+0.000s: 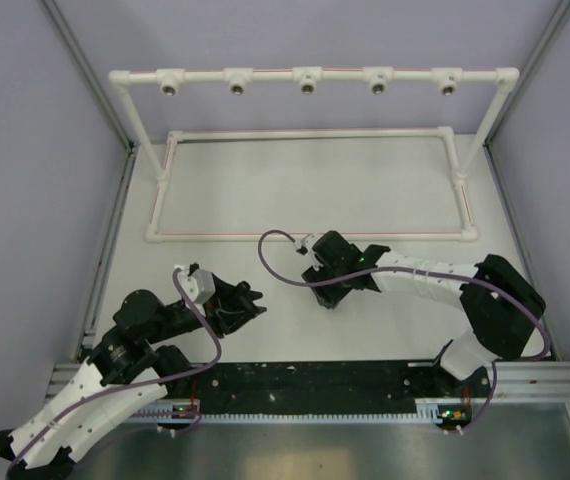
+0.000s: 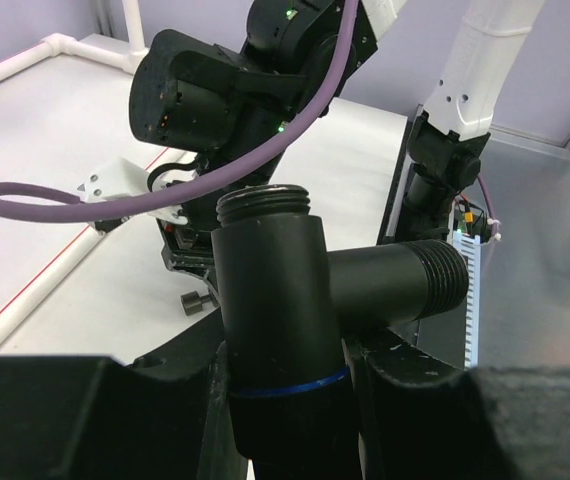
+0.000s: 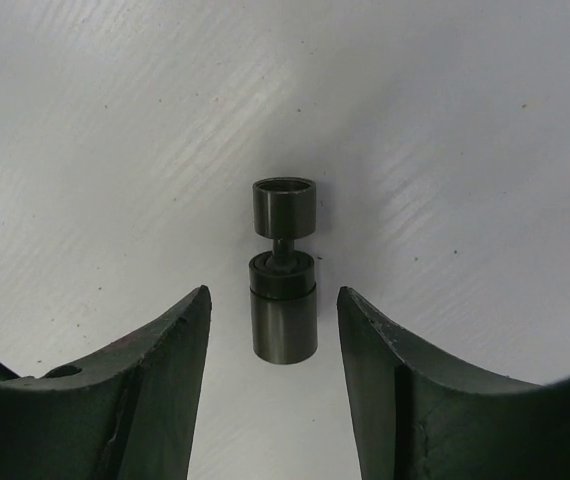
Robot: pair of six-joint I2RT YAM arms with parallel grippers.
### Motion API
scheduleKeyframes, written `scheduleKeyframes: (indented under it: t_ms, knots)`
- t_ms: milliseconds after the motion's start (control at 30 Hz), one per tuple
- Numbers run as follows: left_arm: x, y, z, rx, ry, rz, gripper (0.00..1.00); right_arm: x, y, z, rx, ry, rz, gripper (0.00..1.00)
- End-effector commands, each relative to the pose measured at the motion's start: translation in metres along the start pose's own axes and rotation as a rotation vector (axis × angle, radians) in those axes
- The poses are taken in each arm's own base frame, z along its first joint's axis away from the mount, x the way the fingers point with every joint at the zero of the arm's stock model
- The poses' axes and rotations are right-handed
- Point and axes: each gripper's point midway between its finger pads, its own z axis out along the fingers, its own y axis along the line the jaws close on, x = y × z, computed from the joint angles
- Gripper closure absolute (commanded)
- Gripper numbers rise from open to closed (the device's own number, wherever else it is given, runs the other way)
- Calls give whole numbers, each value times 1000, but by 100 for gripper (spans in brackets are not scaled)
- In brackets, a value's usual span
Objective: Install the water faucets
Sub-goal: Pick up the adaptor at the center of the board.
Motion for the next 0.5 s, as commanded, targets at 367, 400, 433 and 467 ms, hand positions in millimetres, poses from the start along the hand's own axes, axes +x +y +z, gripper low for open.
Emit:
scheduleKeyframes:
  t_ms: [367, 400, 433, 467]
  knots:
    - [-25, -1, -1, -6, -76, 27, 100, 4, -16, 24, 79, 33, -20, 55]
    - [-25, 0, 0, -8, -73, 30, 100, 6, -15, 24, 73, 34, -14, 57]
    - [-25, 0, 0, -8, -71, 30, 100, 9, -14, 24, 72, 37, -5, 58]
    - [-24, 0, 0, -9, -64, 31, 100, 11, -14, 24, 70, 35, 6, 60]
